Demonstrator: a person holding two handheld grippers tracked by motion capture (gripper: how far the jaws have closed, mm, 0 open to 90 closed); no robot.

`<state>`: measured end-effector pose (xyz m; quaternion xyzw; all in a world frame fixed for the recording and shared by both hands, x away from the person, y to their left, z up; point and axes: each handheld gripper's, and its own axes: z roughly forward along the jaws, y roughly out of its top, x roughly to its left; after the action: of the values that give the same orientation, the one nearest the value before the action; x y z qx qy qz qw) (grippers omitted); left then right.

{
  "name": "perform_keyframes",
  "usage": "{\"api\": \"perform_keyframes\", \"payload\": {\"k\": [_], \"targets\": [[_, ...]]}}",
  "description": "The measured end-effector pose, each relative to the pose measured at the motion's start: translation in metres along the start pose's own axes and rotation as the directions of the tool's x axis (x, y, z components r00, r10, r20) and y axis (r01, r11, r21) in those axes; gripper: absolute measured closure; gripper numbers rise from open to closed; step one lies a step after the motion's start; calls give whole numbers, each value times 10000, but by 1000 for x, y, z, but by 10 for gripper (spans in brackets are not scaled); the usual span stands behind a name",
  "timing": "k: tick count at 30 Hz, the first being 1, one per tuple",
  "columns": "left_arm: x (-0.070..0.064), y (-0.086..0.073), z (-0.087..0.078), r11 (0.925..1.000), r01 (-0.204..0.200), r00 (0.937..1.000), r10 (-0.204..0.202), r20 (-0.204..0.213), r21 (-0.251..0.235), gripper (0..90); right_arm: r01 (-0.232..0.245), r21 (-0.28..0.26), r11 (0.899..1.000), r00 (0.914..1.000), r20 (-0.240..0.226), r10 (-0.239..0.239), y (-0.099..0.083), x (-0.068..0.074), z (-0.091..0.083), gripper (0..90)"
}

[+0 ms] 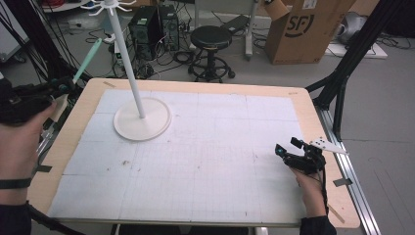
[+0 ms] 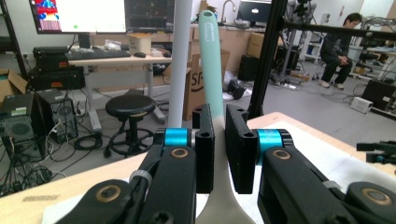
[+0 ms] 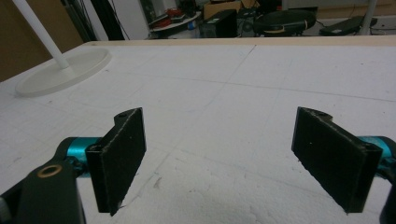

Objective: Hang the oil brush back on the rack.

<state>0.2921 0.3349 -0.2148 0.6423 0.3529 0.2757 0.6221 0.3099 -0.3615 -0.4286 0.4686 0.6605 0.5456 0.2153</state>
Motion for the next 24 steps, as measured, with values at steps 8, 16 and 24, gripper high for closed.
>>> {"api": "perform_keyframes", "payload": {"k": [8,16,24], "targets": [[0,20,-3,9997,-193,9998,191,-112,-115,823,1,6,10000,10000,-12,-1,0,0,0,169],[-1,34,-4,9992,-315,9993,310,-194,-250,823,3,-6,10000,10000,-5,-3,0,0,0,169],[1,40,-2,9991,-246,9994,237,-260,-350,823,-32,11,10000,10000,-15,32,0,0,0,169]]}}
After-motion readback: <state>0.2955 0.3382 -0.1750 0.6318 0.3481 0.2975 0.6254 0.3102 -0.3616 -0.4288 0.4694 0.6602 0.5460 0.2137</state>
